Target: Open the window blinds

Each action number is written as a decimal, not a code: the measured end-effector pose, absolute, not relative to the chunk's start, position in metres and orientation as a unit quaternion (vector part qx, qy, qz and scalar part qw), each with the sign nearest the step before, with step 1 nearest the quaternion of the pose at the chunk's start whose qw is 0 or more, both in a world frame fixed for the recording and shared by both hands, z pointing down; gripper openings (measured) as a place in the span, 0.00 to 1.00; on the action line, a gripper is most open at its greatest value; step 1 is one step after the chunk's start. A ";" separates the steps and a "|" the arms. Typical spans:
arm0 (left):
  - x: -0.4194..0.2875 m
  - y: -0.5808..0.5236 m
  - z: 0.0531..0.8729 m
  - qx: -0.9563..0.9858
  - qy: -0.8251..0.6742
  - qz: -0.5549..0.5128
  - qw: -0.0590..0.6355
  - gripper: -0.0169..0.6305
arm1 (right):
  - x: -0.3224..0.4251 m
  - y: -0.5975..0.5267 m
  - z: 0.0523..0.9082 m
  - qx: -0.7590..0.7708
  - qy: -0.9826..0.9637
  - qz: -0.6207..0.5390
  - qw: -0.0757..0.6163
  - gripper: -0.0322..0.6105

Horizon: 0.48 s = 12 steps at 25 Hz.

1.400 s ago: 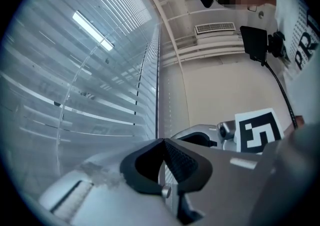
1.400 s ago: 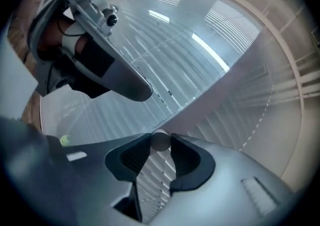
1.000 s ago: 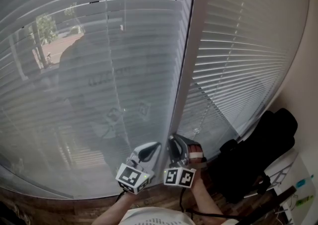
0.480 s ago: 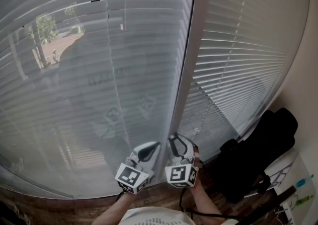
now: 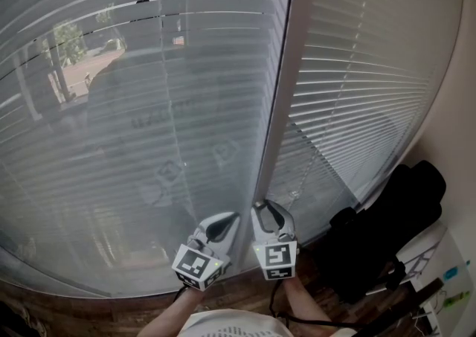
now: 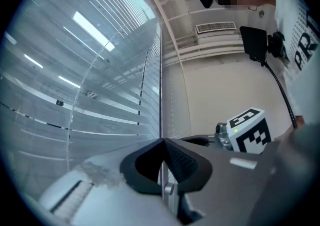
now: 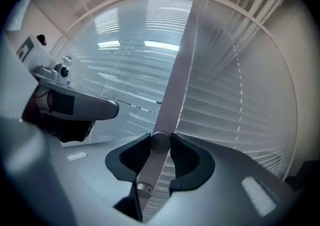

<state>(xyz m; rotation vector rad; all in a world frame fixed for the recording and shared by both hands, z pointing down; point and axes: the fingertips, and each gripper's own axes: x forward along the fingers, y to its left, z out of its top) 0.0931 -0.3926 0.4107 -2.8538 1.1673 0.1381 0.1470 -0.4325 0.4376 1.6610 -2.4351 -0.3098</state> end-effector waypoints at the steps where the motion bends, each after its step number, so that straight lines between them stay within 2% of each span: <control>1: 0.094 -0.392 0.410 -0.925 0.377 0.045 0.028 0.01 | 0.148 -0.433 0.438 0.558 -0.821 -0.093 0.080 0.26; 12: 0.096 -0.391 0.411 -0.929 0.366 0.049 0.032 0.01 | 0.153 -0.434 0.439 0.560 -0.828 -0.015 0.010 0.26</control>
